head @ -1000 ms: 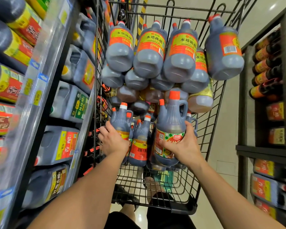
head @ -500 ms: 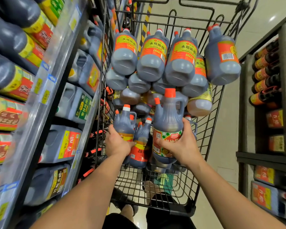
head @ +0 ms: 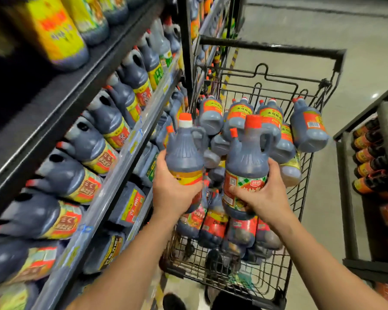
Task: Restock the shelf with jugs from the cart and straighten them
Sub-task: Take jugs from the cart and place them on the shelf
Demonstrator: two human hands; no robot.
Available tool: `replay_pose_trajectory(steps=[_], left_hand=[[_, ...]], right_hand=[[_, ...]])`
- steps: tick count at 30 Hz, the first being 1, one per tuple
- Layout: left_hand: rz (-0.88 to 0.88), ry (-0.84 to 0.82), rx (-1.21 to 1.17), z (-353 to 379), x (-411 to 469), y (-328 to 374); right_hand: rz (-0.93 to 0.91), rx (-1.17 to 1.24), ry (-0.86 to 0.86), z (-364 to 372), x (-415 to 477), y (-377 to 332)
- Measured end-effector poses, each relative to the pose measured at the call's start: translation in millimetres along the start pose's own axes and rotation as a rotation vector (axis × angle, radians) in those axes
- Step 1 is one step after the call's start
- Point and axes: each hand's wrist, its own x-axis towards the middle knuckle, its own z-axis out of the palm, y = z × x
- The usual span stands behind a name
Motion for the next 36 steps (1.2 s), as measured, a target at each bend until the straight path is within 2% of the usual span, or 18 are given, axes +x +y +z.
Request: replay_pose_trajectory(steps=[8, 13, 20, 25, 31, 36], left_hand=[[0.243, 0.206, -0.139, -104.5, -28.7, 60.7], [0.302, 0.283, -0.215, -168.0, -47.5, 82.0], [0.321, 0.425, -0.216, -247.0, -65.2, 84.7], [0.266, 0.543, -0.179, -287.7, -68.5, 77.7], [0.123, 0.65, -0.112, -309.8, -58.5, 62.4], [0.117, 0.744, -0.086, -312.4, -43.9, 55.5]], right_hand=[[-0.238, 0.032, -0.014, 31.0, -33.0, -85.4], [-0.39, 0.074, -0.055, 60.5, -50.8, -136.5], [-0.548, 0.097, -0.14, 110.1, -61.2, -190.8], [-0.615, 0.122, -0.234, 148.9, -59.8, -221.7], [-0.646, 0.118, -0.352, 188.1, -47.8, -248.4], [-0.683, 0.111, -0.407, 213.1, -32.2, -268.5]])
